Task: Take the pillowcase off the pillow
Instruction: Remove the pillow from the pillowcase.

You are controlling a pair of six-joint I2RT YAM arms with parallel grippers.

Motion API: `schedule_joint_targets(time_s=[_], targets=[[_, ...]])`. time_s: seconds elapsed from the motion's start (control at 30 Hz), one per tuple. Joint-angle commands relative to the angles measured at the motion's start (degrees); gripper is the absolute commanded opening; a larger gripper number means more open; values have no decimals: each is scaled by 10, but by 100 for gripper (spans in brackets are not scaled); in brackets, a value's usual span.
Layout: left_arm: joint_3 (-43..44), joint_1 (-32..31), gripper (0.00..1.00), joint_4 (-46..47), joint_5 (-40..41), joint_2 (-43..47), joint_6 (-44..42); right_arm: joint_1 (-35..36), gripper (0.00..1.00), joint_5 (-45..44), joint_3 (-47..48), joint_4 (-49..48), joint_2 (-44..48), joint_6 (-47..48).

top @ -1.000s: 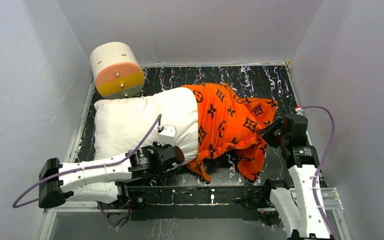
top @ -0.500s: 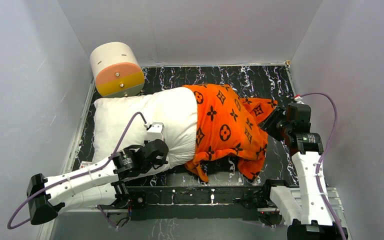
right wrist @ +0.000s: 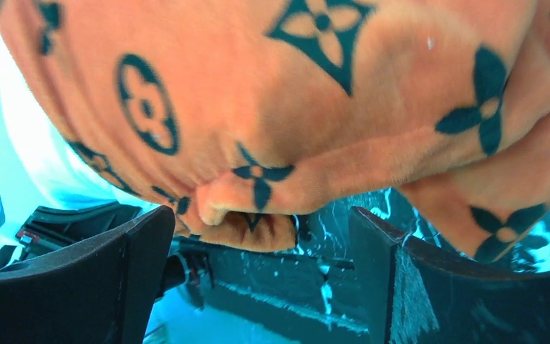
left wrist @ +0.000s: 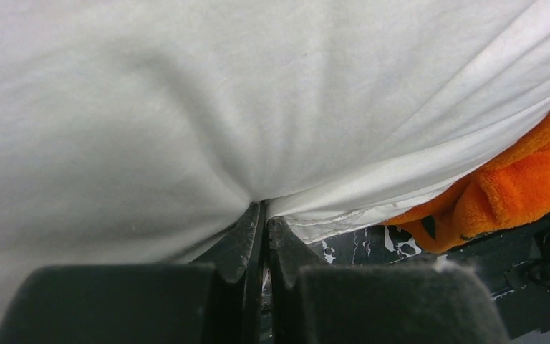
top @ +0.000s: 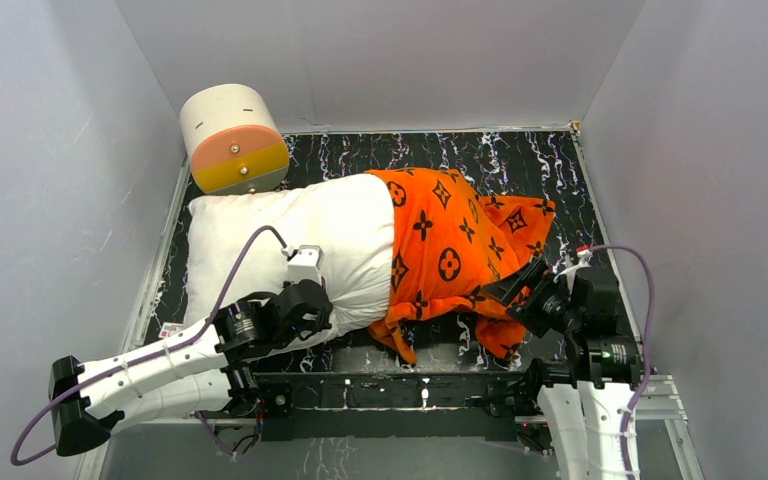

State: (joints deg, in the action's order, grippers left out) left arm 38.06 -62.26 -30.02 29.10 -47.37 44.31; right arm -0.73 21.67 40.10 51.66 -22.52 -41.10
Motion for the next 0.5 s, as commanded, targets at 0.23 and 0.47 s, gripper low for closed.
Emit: schedule_joint_targets(time_s=[0.23, 0.47], targets=[[26, 10, 60, -63, -5, 13, -8, -1, 40, 69, -162, -289, -34, -214], [53, 10, 98, -8, -99, 52, 1, -1, 15, 1, -104, -229, -75, -163]])
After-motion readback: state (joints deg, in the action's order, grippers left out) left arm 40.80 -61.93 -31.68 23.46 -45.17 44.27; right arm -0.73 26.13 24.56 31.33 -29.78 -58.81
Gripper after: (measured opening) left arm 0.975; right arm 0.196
